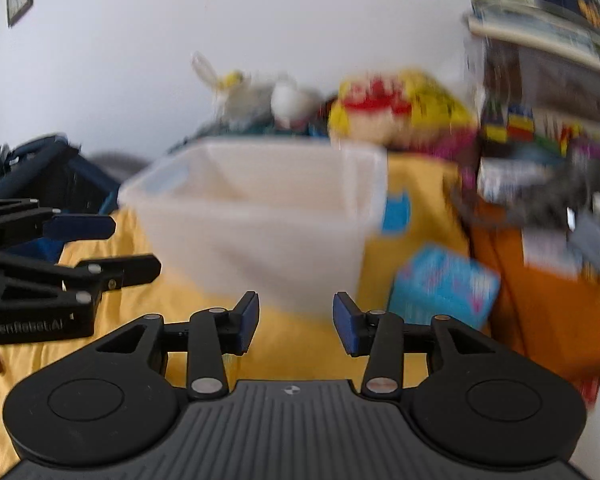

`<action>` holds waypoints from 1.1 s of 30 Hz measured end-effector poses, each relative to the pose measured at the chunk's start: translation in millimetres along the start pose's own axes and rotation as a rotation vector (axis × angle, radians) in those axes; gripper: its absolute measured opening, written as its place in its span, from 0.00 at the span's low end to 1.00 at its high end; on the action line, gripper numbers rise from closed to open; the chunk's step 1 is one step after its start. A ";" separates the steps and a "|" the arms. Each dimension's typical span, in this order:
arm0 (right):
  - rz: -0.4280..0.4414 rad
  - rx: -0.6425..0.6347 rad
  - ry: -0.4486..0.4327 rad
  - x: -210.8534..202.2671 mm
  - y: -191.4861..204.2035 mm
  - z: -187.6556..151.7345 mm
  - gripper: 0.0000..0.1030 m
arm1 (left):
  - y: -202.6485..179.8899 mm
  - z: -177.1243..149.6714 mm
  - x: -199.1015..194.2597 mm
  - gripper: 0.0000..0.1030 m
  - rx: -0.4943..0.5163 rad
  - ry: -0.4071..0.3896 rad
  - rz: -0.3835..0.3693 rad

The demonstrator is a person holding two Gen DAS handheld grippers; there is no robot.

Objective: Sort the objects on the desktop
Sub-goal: 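Move both open tools back over the remaining bricks on the blanket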

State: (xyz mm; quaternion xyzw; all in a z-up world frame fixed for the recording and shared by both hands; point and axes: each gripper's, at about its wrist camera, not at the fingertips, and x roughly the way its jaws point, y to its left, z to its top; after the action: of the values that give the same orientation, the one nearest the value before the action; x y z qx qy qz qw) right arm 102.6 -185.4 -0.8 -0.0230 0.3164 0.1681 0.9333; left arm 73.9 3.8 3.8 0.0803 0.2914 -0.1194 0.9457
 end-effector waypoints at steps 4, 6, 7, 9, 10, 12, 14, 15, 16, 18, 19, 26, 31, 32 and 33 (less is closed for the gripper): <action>0.002 0.024 0.078 -6.5 0.1 -35.2 0.46 | -19.6 -40.0 -6.3 0.62 0.002 0.070 -0.040; 0.007 0.033 0.108 -6.2 0.1 -47.3 0.46 | -29.0 -55.7 -6.1 0.62 0.030 0.117 -0.054; 0.009 0.043 0.121 -5.8 -0.3 -51.6 0.46 | -32.9 -61.7 -6.4 0.62 0.040 0.138 -0.058; 0.026 0.050 0.137 -5.5 0.0 -56.5 0.46 | -36.8 -71.0 -7.5 0.62 0.042 0.159 -0.070; 0.035 0.043 0.141 -4.9 1.0 -57.5 0.46 | -36.9 -74.1 -6.2 0.62 0.034 0.174 -0.073; 0.060 0.022 0.144 -5.3 4.6 -61.3 0.52 | -36.6 -79.2 -0.7 0.62 0.025 0.210 -0.073; 0.085 0.014 0.154 -1.8 7.7 -62.9 0.53 | -34.4 -84.1 5.9 0.62 0.024 0.250 -0.048; 0.088 0.008 0.160 -0.2 9.3 -64.7 0.53 | -33.2 -86.5 8.0 0.62 0.022 0.260 -0.039; 0.088 -0.005 0.166 1.7 11.2 -66.7 0.53 | -30.3 -88.3 9.7 0.62 0.016 0.270 -0.036; 0.072 -0.024 0.180 5.5 14.1 -70.5 0.53 | -26.7 -91.0 10.6 0.62 0.000 0.284 -0.029; 0.069 -0.026 0.186 6.8 14.2 -72.9 0.53 | -24.8 -92.6 10.7 0.62 -0.010 0.289 -0.027; 0.075 -0.009 0.247 17.1 10.0 -86.5 0.54 | -20.3 -101.2 12.6 0.62 -0.055 0.325 -0.038; 0.099 -0.015 0.280 19.7 13.2 -90.7 0.57 | -21.0 -100.8 12.5 0.62 -0.058 0.329 -0.055; 0.099 -0.020 0.281 19.9 14.9 -90.7 0.58 | -21.1 -100.9 12.6 0.62 -0.059 0.330 -0.056; 0.099 -0.026 0.280 19.6 16.1 -90.3 0.58 | -21.2 -100.9 12.7 0.62 -0.061 0.329 -0.058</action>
State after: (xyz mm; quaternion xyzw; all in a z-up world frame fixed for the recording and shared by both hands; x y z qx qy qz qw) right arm 59.2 -177.8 -83.6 -0.0428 0.4421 0.2130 0.8703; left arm 24.6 3.6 -87.6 0.0617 0.4482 -0.1228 0.8833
